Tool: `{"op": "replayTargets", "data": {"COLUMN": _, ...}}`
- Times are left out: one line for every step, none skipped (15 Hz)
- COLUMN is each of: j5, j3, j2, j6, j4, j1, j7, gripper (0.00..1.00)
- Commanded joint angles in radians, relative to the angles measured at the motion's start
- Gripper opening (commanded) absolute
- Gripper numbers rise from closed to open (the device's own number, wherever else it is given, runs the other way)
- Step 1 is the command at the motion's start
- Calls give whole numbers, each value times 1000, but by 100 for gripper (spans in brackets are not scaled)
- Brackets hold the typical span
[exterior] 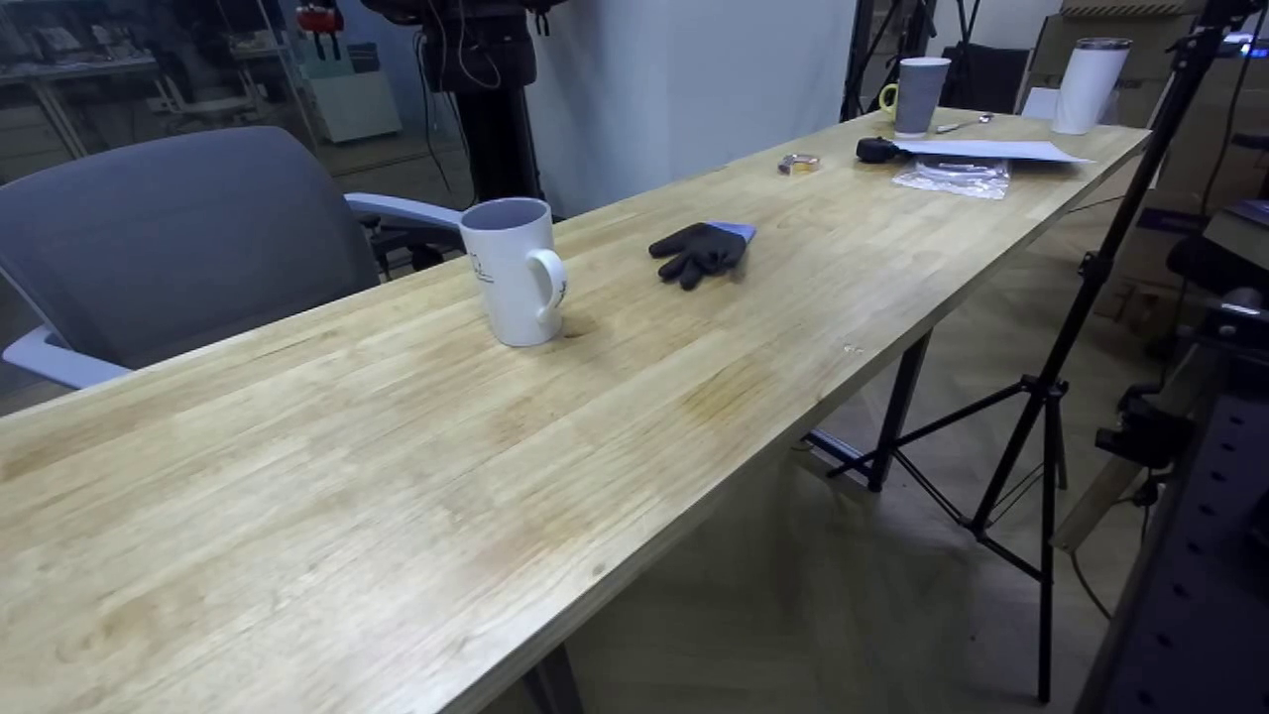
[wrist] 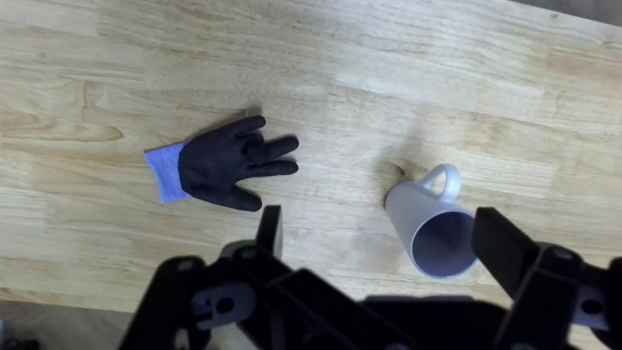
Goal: Move the cup slightly backward
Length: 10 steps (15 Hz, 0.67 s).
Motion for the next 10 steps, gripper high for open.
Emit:
{"op": "replayTargets", "data": {"j5": 3, "j3": 42, "j2": 80, "j6": 20, "j4": 87, "j1": -11, "j7": 40, "gripper": 100}}
{"op": "replayTargets", "data": {"j5": -1, "j3": 51, "j2": 100, "j6": 25, "j4": 101, "j1": -10, "j7": 44, "gripper": 100}}
{"op": "replayTargets", "data": {"j5": -5, "j3": 59, "j2": 122, "j6": 32, "j4": 117, "j1": -9, "j7": 50, "gripper": 100}}
{"op": "replayTargets", "data": {"j5": -7, "j3": 67, "j2": 144, "j6": 35, "j4": 133, "j1": -9, "j7": 55, "gripper": 100}}
{"op": "replayTargets", "data": {"j5": -8, "j3": 75, "j2": 170, "j6": 35, "j4": 155, "j1": -8, "j7": 60, "gripper": 100}}
{"op": "replayTargets", "data": {"j5": -12, "j3": 82, "j2": 196, "j6": 37, "j4": 175, "j1": -7, "j7": 67, "gripper": 100}}
{"op": "replayTargets", "data": {"j5": -17, "j3": 89, "j2": 222, "j6": 38, "j4": 196, "j1": -6, "j7": 73, "gripper": 100}}
{"op": "replayTargets", "data": {"j5": -21, "j3": 96, "j2": 252, "j6": 37, "j4": 220, "j1": -4, "j7": 82, "gripper": 100}}
{"op": "replayTargets", "data": {"j5": -25, "j3": 103, "j2": 279, "j6": 36, "j4": 243, "j1": -2, "j7": 89, "gripper": 100}}
{"op": "replayTargets", "data": {"j5": -27, "j3": 111, "j2": 310, "j6": 30, "j4": 270, "j1": 2, "j7": 99, "gripper": 100}}
